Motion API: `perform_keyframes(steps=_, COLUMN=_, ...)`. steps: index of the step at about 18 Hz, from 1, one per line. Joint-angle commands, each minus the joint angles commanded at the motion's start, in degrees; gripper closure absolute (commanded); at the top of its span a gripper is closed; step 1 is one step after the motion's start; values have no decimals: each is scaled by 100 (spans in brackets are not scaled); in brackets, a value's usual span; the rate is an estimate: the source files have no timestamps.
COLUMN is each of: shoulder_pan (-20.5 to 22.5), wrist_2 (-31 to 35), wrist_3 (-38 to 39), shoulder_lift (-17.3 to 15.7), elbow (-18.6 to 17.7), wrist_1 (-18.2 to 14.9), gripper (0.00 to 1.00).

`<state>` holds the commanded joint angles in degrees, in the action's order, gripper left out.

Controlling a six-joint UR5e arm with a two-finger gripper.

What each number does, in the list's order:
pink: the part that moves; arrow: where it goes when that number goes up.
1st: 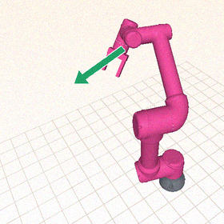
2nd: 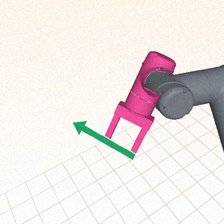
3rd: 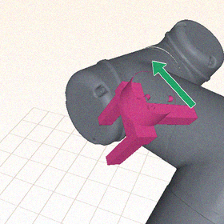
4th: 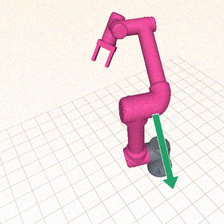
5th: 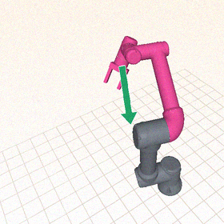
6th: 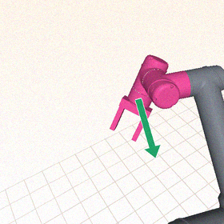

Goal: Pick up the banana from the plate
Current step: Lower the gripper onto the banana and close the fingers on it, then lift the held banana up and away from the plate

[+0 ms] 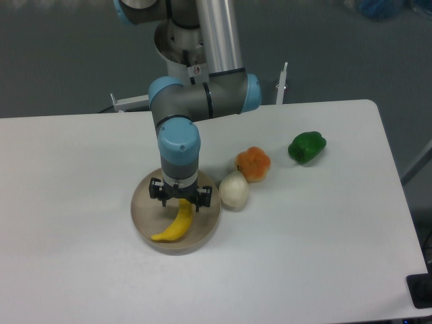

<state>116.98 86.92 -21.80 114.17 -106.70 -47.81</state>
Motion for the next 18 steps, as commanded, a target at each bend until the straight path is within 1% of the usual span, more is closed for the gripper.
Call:
perform_keyframes(steps=2, shoulder_pan=0, wrist_2=0, wrist_3=0, shoulder_lift=-9, elbow=0, wrist_1=0, gripper=55)
perform_keyframes(steps=5, shoulder_pan=0, wrist_2=9, wrist_3=0, shoulder_lift=0, elbow=-9, wrist_1=0, gripper=63)
perform_keyframes(steps=13, shoulder_pan=9, wrist_2=79, wrist_3=-9, shoulder_lift=-53, elbow=44, wrist_1=-17, gripper=67)
perform_keyframes(steps=16, shoulder_pan=18, wrist_2=280, wrist_3=-61, shoulder_lift=-210, elbow=114, wrist_1=-35, gripper=68)
perform_keyframes(steps=18, shoulder_pan=35, wrist_2=387, wrist_3=-97, shoulder_lift=-316, elbow=263, wrist_1=-79, gripper=68)
